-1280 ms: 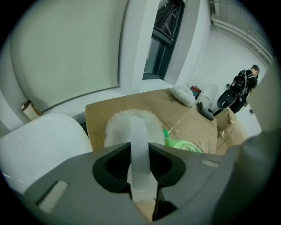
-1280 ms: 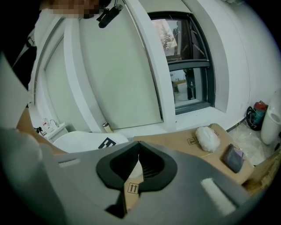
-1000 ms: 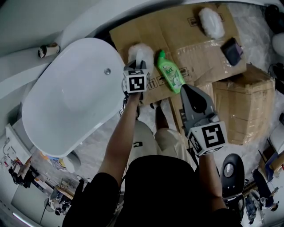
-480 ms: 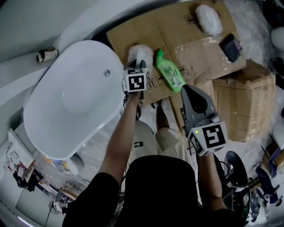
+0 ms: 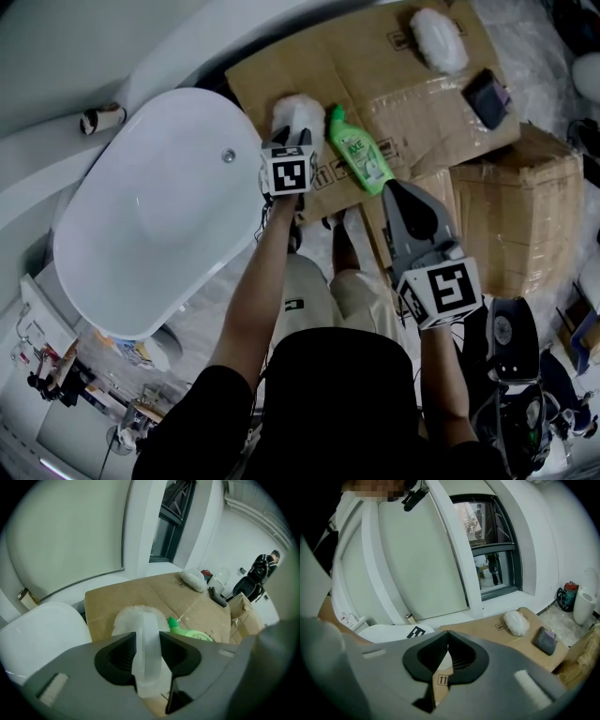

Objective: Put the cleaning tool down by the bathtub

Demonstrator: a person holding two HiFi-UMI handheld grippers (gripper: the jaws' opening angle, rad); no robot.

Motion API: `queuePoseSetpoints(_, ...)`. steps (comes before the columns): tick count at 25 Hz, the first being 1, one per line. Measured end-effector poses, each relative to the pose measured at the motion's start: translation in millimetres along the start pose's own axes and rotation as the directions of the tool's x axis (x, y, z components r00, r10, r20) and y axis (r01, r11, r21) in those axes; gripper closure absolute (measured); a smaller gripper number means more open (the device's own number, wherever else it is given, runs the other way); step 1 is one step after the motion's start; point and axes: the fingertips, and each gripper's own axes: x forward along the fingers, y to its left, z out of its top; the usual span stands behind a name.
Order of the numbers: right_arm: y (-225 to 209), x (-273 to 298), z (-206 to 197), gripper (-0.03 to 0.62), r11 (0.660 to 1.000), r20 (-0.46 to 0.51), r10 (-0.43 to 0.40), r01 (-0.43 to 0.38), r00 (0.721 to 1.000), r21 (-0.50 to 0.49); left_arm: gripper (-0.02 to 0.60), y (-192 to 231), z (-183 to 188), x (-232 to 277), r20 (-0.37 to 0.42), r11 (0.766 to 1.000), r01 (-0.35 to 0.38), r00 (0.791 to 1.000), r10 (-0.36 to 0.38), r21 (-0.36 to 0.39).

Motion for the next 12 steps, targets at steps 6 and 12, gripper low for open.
queuePoseSetpoints(6,-1.9,-12.1,3.3,0.586,1.000,0.029,-0.017,0.017,0.999,0.014,0.428,-3.9,1.6,-13.7,0.002,1.000,0.003,1.000,-0.003,0.022)
queuePoseSetpoints(12,1.6,-19.5,12.2,0.586,1.000,0.050,0.002,-0.003,0.999,0.008,0.430,-10.5,7.4,-35.8,0.019,0.999,0.010,1.000,-0.011,0.048)
